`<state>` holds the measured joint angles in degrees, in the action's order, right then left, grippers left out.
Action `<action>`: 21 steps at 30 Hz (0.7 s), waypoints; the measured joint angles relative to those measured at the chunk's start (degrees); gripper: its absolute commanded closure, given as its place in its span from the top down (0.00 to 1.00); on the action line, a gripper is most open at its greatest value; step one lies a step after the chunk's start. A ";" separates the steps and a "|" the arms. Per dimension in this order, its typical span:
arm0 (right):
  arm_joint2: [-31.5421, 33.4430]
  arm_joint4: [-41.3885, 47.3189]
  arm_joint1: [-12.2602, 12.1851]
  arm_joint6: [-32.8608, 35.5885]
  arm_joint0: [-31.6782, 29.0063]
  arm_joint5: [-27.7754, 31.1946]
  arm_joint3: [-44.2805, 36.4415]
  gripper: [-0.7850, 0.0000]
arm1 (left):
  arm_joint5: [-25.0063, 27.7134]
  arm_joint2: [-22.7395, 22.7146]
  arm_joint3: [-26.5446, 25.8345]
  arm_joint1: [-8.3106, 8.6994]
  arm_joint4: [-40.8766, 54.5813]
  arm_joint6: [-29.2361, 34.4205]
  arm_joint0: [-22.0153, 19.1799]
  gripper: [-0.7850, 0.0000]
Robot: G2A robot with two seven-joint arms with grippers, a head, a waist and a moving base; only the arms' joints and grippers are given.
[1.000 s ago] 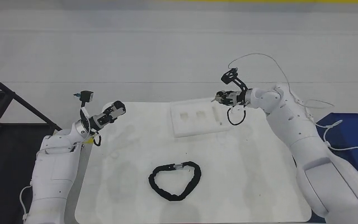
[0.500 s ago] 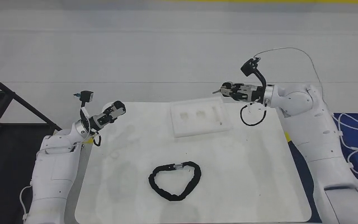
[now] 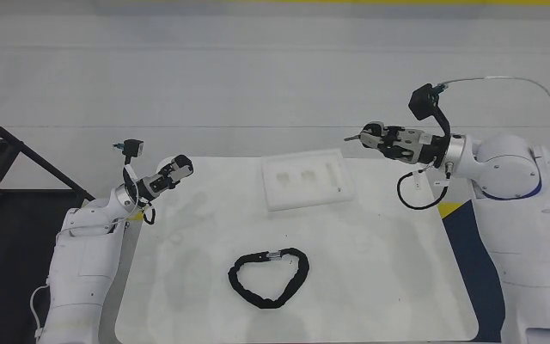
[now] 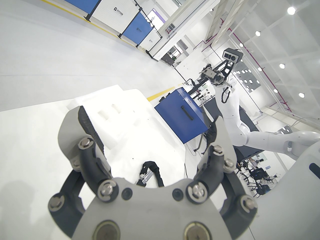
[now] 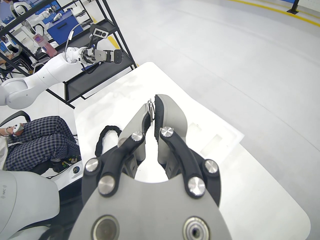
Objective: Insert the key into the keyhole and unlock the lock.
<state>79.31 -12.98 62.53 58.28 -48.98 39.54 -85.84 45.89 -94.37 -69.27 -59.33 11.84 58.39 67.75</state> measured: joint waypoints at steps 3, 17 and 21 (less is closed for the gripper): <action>0.38 -0.29 -0.17 -1.02 -0.42 0.05 -0.35 0.00 | 0.00 0.00 0.00 0.00 0.00 0.00 0.00 1.00; 0.36 -0.28 -0.16 -0.97 -0.39 0.04 -0.32 0.00 | 0.00 0.00 0.00 0.00 0.00 0.00 0.00 1.00; 0.36 -0.28 -0.16 -0.97 -0.39 0.04 -0.32 0.00 | 0.00 0.00 0.00 0.00 0.00 0.00 0.00 1.00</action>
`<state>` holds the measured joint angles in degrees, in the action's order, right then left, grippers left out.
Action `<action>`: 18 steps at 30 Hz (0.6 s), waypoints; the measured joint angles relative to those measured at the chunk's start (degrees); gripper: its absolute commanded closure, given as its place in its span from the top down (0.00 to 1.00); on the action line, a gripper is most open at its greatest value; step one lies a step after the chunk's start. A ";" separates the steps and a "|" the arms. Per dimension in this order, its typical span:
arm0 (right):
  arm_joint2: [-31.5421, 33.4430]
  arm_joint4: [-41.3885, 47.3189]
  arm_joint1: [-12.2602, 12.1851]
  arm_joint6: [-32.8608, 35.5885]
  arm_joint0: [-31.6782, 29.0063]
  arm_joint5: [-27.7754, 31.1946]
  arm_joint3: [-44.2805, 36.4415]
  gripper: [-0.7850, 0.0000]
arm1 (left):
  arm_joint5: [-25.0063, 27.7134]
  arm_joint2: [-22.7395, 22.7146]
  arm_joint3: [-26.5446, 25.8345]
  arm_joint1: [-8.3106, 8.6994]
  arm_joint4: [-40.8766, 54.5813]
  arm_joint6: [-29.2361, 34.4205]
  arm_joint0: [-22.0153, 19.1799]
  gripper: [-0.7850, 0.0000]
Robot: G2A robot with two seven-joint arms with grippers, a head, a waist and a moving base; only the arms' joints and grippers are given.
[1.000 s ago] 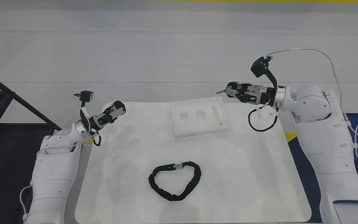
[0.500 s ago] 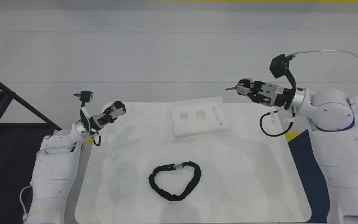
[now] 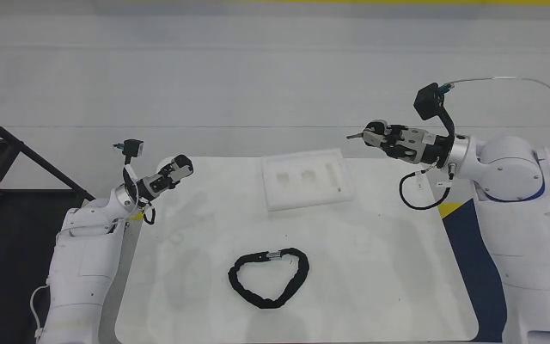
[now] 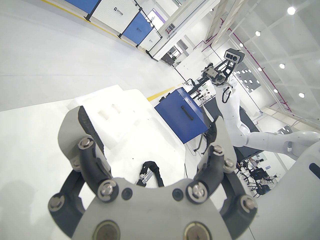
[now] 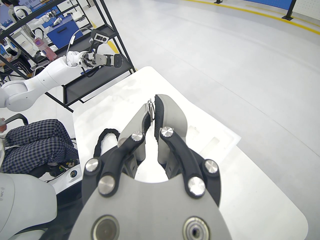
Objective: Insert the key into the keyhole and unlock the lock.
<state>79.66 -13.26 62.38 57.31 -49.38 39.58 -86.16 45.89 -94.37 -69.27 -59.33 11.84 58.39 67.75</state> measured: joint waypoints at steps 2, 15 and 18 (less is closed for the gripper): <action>0.00 0.00 0.00 0.00 0.00 0.00 0.00 0.00 | 0.00 0.00 0.00 0.00 0.00 0.00 0.00 1.00; 0.00 0.00 0.00 0.00 0.00 0.00 0.00 0.00 | 3.23 -1.52 -8.56 0.69 -2.81 -3.41 4.58 1.00; 0.00 0.00 0.00 0.00 0.00 0.00 0.00 0.00 | 5.07 -1.15 -10.95 0.95 -5.66 -5.01 6.82 1.00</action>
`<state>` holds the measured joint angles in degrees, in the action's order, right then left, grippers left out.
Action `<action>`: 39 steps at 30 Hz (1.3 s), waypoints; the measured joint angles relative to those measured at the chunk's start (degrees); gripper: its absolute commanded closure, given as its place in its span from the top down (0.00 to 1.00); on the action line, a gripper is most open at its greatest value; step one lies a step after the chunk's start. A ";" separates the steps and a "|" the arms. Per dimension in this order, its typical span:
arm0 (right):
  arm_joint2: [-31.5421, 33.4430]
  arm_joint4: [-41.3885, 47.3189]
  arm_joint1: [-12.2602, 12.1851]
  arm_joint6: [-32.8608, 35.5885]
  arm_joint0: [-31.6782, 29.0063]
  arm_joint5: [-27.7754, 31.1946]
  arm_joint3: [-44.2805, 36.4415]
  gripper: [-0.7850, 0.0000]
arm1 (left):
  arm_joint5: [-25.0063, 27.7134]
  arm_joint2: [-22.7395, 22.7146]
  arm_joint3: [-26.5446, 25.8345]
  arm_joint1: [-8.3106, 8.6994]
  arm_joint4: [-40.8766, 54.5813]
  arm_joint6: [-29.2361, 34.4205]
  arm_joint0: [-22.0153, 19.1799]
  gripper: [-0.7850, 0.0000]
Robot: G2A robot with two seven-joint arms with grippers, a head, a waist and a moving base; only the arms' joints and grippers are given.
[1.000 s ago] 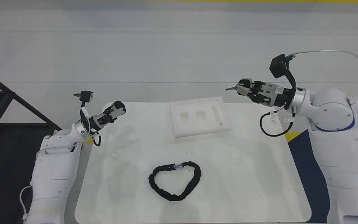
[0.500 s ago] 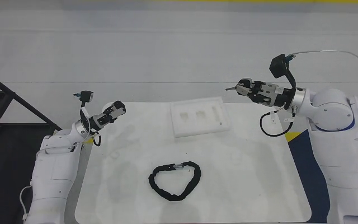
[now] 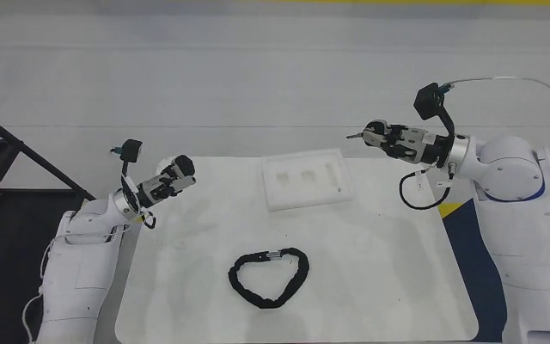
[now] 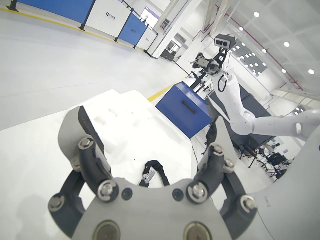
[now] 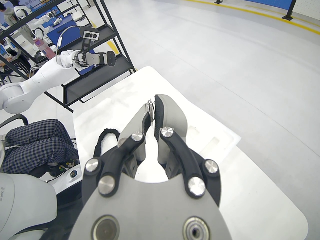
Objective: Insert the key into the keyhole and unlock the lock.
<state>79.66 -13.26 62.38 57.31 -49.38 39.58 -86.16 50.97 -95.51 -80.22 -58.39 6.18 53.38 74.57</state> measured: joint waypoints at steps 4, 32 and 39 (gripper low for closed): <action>0.00 0.00 0.00 0.00 0.00 0.00 0.00 0.00 | 2.91 2.03 -3.73 0.28 -2.68 -2.93 3.40 1.00; 0.00 0.00 0.00 0.00 0.00 0.00 0.00 0.00 | 7.03 26.10 -13.35 5.05 -65.54 -45.82 3.97 1.00; 0.00 0.00 0.00 0.00 0.00 0.00 0.00 0.00 | 7.03 35.70 -2.26 6.60 -97.70 -79.83 -2.77 1.00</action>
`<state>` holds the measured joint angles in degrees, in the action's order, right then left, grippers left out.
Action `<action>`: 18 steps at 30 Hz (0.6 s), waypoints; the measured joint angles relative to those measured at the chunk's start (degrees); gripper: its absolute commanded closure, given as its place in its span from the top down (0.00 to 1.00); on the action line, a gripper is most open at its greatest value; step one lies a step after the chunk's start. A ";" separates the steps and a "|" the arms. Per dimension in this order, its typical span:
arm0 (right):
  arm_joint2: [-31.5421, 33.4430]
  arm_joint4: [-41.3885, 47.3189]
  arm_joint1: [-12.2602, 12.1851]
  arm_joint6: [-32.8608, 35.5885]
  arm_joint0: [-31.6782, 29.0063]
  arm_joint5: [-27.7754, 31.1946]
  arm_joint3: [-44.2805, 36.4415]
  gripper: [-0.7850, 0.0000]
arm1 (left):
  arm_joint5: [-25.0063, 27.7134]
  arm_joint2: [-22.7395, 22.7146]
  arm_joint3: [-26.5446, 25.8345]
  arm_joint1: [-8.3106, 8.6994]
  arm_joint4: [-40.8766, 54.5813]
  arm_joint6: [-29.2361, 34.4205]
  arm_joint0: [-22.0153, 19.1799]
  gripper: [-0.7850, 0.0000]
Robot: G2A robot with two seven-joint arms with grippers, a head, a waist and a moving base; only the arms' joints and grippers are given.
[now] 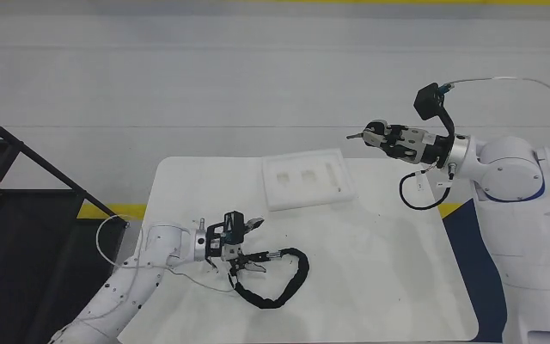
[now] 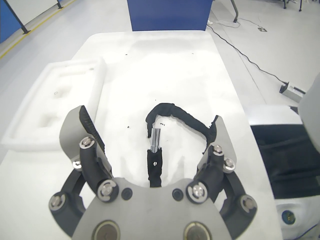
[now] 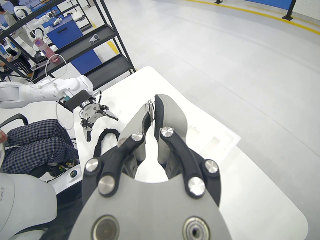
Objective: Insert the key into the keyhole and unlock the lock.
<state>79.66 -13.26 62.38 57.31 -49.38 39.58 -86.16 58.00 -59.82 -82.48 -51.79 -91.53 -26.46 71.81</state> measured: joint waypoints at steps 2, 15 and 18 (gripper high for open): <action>0.00 0.00 0.00 0.00 0.00 0.00 0.00 0.00 | 0.00 2.25 3.71 0.19 -6.85 -7.92 -1.95 1.00; 0.00 0.00 0.00 0.00 0.00 0.00 0.00 0.00 | -0.96 10.71 13.06 -1.52 -15.49 -12.10 -8.45 1.00; 0.00 0.00 0.00 0.00 0.00 0.00 0.00 0.00 | -2.07 11.01 13.31 -2.44 -11.42 -6.12 -8.89 1.00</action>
<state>79.66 -13.26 62.38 57.31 -49.38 39.58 -86.16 55.94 -48.81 -69.17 -54.23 -102.94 -32.58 62.91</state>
